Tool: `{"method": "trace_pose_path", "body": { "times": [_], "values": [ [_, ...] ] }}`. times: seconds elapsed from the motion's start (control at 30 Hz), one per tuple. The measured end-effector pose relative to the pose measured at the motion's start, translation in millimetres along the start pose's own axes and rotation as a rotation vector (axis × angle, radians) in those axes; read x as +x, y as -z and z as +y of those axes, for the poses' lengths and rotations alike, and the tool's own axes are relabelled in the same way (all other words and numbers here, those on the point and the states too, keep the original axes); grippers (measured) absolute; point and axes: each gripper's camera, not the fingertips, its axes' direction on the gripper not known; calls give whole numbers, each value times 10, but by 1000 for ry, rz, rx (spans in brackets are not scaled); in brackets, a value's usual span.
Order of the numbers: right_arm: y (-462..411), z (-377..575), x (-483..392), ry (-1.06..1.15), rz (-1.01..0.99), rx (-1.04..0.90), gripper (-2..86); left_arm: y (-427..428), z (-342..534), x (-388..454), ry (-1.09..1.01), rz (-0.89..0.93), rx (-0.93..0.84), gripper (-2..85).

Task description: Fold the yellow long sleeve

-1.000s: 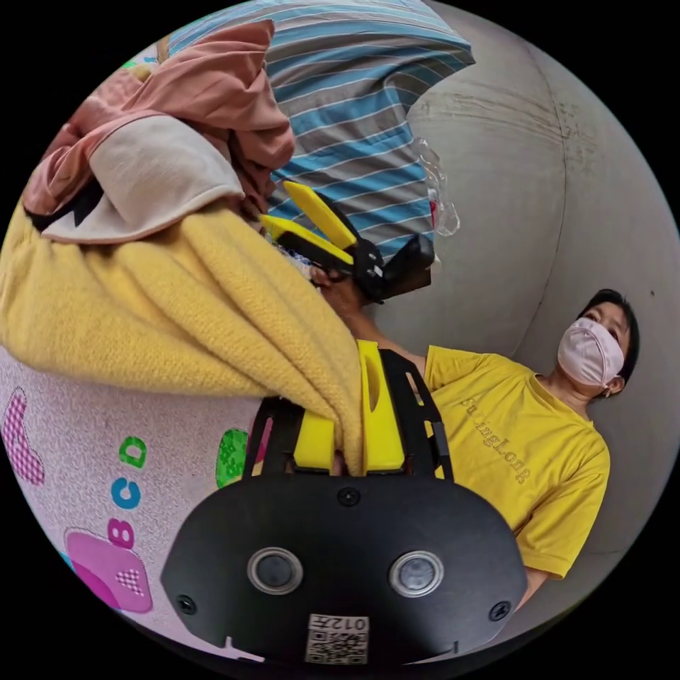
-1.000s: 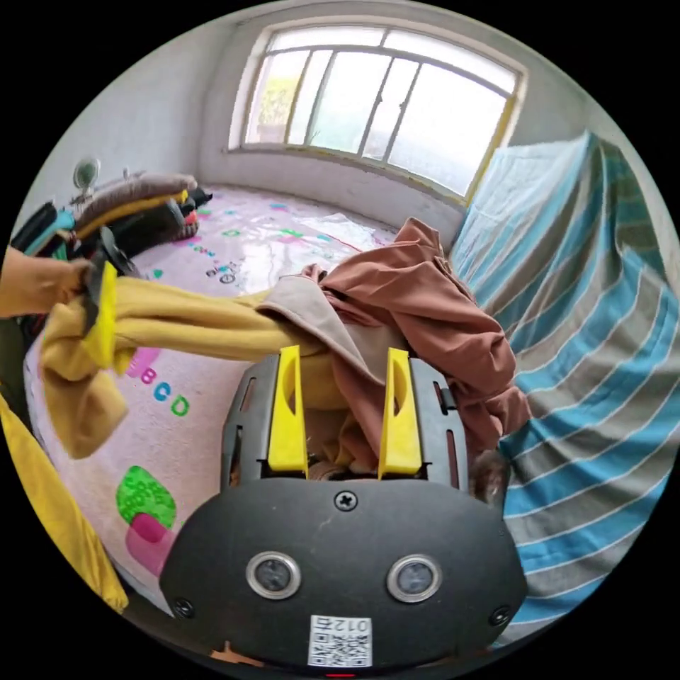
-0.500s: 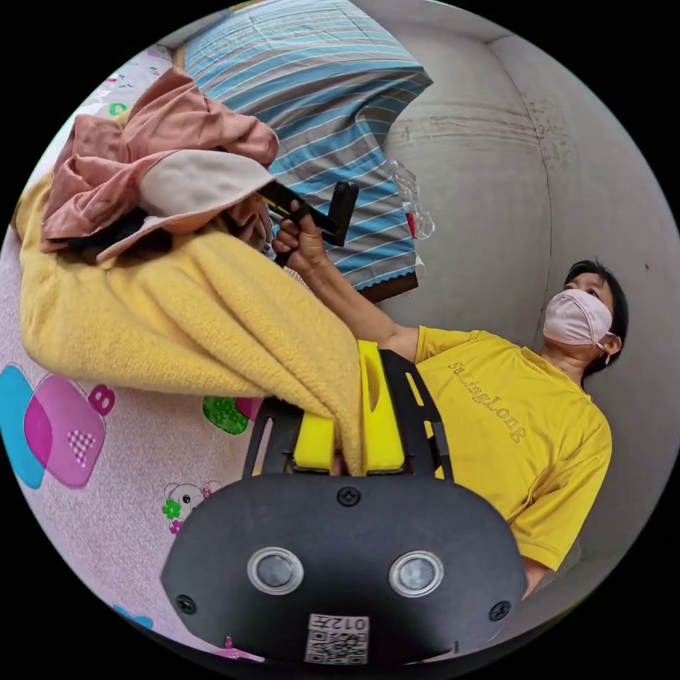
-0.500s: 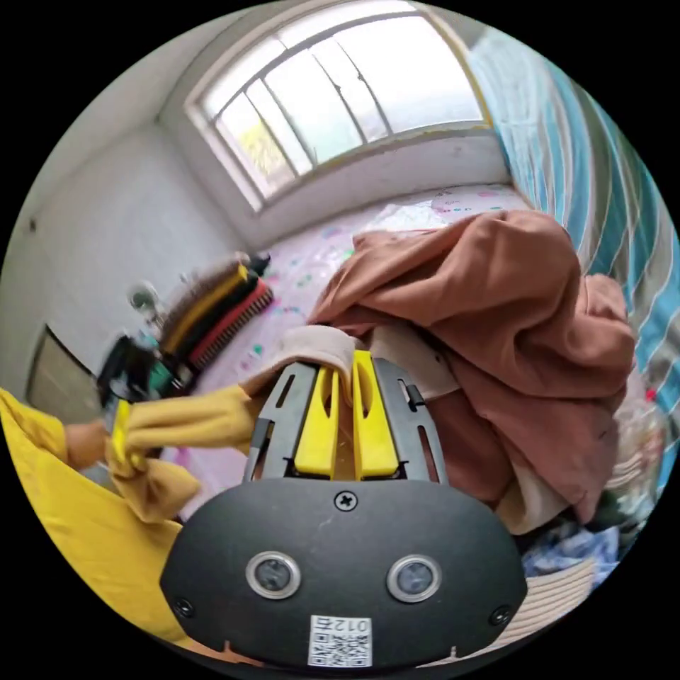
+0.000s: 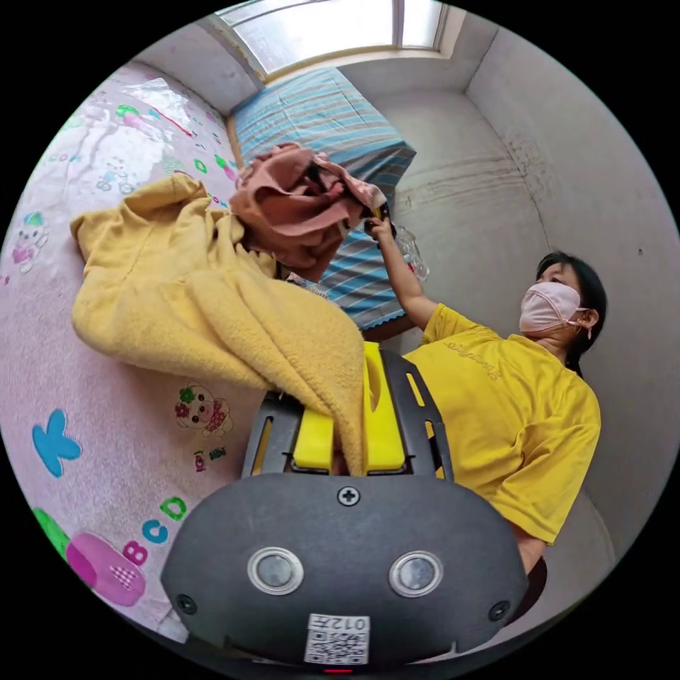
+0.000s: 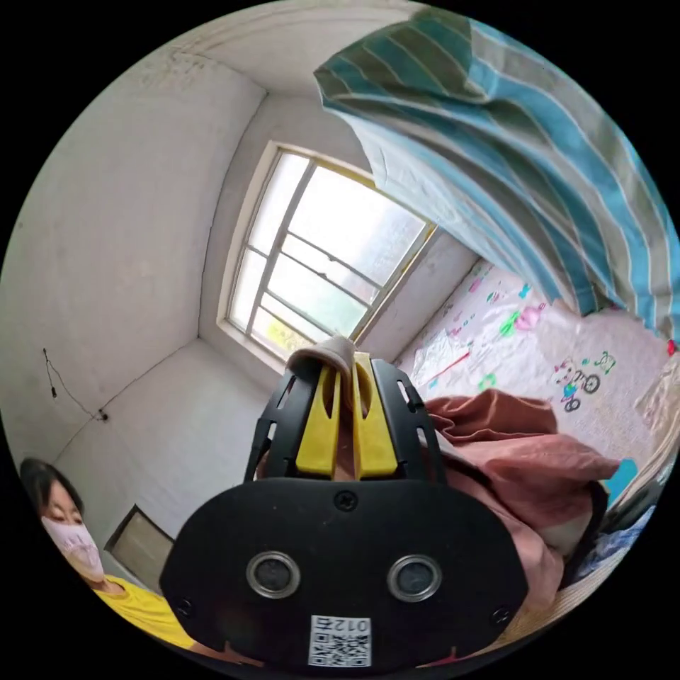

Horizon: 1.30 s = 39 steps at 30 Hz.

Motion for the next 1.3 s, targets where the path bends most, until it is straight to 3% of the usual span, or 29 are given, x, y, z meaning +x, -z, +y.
{"method": "trace_pose_path", "body": {
  "times": [0.23, 0.43, 0.5, 0.63, 0.7, 0.9, 1.07, 1.2, 1.3],
  "values": [
    [1173, -1037, -757, 221, 355, 168, 41, 590, 542, 150, 46, -60, 182, 91],
    [1683, -1151, -644, 308, 634, 239, 42, 875, 773, 291, 76, -99, 271, 93],
    [1565, -1074, -465, 379, 822, 147, 42, 919, 778, 326, 78, -110, 290, 93],
    [979, -608, 567, 362, 1260, -285, 34, 836, 518, 492, 34, -131, 252, 95],
    [798, -230, 852, 423, 1362, -332, 27, 735, 292, 642, -15, -157, 190, 96],
    [423, 1081, 1043, 677, 1280, -273, 6, 72, -719, 1237, -241, -226, -79, 98],
    [549, 1806, 1194, 630, 1101, -289, 3, -1004, -1619, 1664, -444, -167, -322, 100],
    [915, 2166, 1367, 546, 1012, -296, 4, -2594, -2171, 1825, -538, -67, -580, 110],
    [1204, 2309, 1465, 501, 1004, -287, 5, -4019, -2096, 1654, -447, 44, -854, 133]
  ]
}}
